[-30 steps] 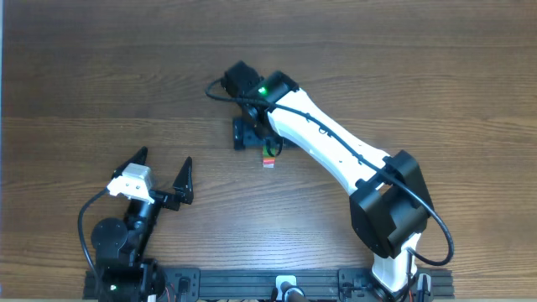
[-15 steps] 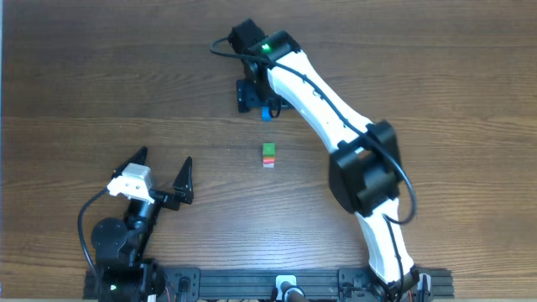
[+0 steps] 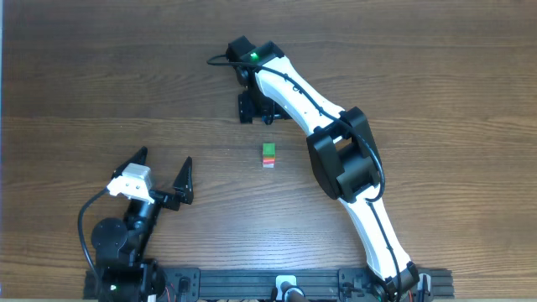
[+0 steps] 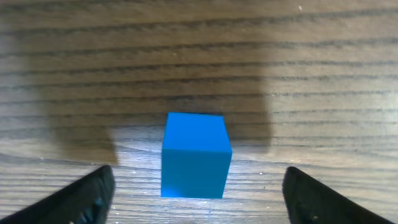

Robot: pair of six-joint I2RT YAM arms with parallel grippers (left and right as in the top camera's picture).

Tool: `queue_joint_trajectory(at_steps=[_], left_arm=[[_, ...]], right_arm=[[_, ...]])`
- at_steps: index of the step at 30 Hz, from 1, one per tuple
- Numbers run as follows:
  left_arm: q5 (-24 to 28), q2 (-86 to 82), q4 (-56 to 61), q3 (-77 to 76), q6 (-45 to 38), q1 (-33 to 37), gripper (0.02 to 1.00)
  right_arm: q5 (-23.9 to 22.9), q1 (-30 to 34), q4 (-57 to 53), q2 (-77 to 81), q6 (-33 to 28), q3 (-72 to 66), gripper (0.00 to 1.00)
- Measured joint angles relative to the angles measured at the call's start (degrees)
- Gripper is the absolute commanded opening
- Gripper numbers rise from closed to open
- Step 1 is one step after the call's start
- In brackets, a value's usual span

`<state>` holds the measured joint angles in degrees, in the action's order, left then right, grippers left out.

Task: Stack Cubes

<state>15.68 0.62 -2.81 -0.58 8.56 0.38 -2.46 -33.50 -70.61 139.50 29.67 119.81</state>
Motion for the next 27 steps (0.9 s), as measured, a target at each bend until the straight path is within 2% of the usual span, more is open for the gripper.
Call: queue_joint_trajectory(at_steps=[6,19,21,25,27], left_arm=[[0.0,0.0,0.0,0.0,0.0,0.0,0.998],[0.0,0.0,0.0,0.0,0.0,0.0,0.998],[0.0,0.0,0.0,0.0,0.0,0.0,0.998],[0.0,0.0,0.0,0.0,0.0,0.0,0.998],[0.0,0.0,0.0,0.0,0.0,0.0,0.998]], right_arm=[[0.2,0.1,0.2,0.0,0.3,0.0,0.617],[0.4,0.7,0.5,0.0,1.6,0.0,0.553],[0.4,0.8,0.7,0.0,1.7,0.0,0.514],[0.6,0.8,0.8,0.0,2.1,0.0,0.367],[0.8,0.9,0.8,0.0,2.2,0.0,0.36]])
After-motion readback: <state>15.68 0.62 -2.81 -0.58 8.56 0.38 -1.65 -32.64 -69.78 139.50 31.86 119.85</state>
